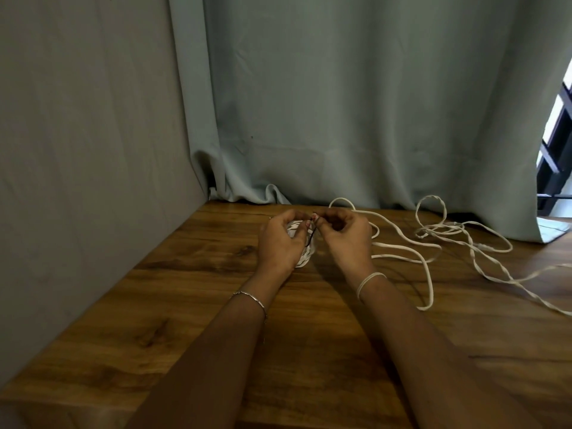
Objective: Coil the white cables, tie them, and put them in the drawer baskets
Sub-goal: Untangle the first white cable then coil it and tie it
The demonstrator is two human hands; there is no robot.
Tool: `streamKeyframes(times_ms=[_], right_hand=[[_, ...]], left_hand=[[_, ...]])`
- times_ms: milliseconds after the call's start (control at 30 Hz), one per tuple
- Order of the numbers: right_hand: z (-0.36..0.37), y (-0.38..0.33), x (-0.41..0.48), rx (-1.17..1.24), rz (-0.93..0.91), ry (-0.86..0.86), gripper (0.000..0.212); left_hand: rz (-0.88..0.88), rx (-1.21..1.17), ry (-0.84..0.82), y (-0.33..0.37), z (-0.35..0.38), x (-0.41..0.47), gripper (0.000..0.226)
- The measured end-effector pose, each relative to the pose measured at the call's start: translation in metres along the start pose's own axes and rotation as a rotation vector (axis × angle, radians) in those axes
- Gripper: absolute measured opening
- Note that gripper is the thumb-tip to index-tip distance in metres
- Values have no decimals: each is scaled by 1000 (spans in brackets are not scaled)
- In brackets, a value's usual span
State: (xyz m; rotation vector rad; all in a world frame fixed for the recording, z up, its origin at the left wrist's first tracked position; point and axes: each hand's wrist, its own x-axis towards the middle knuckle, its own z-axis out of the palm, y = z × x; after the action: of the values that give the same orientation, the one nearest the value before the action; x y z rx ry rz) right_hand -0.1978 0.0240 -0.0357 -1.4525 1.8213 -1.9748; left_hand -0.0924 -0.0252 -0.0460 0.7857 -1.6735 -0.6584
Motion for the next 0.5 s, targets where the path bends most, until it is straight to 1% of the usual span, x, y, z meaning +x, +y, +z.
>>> streamKeyframes(times_ms=[133,300,500], right_hand=[[-2,0,0,61,40,28,13],[-2,-1,-1,47,29,-15,12],[-3,-6,-2,138,70,-73,14]], left_hand=[[11,-5,1,1,1,0,6],[8,-13,8,3,0,-1,7],[7,-44,12,2,-1,1,8]])
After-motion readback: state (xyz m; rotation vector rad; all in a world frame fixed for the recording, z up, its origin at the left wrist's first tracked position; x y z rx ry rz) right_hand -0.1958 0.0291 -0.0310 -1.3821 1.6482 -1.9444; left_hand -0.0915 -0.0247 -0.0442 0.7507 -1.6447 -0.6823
